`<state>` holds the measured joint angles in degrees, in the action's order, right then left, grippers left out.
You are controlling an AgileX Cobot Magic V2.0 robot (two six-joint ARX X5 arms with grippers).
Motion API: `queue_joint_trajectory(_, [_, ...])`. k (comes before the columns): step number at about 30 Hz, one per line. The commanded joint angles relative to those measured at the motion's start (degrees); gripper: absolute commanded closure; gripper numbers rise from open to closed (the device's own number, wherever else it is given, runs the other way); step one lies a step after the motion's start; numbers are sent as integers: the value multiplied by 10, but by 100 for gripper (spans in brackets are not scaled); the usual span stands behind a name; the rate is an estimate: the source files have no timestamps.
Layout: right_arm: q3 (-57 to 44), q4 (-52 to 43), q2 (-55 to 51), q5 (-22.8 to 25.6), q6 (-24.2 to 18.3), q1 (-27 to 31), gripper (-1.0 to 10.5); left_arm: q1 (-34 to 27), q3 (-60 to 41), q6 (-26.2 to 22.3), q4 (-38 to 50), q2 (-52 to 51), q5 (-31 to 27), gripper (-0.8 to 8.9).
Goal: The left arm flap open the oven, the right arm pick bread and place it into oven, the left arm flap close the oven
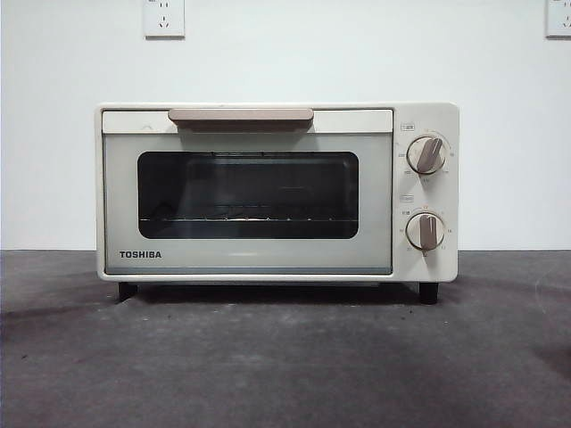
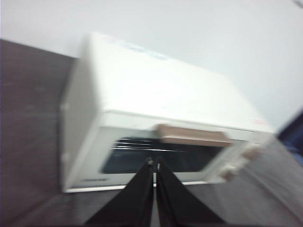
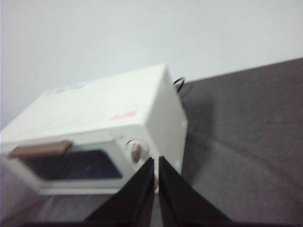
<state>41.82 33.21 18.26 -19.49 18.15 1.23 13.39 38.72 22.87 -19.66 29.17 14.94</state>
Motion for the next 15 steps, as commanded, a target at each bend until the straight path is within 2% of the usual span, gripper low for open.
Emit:
queue_joint_trajectory(1, [44, 28, 33, -34, -43, 0, 935, 11, 51, -19, -15, 31, 30, 797])
queue_joint_trajectory(9, [120, 80, 115, -150, -104, -40, 935, 41, 151, -113, -91, 103, 99, 797])
queue_joint_trajectory(12, [122, 83, 126, -176, -119, -64, 935, 50, 162, -137, -98, 112, 130, 797])
queue_joint_trajectory(15, [122, 82, 128, -177, -122, -75, 935, 56, 162, -147, -90, 112, 134, 794])
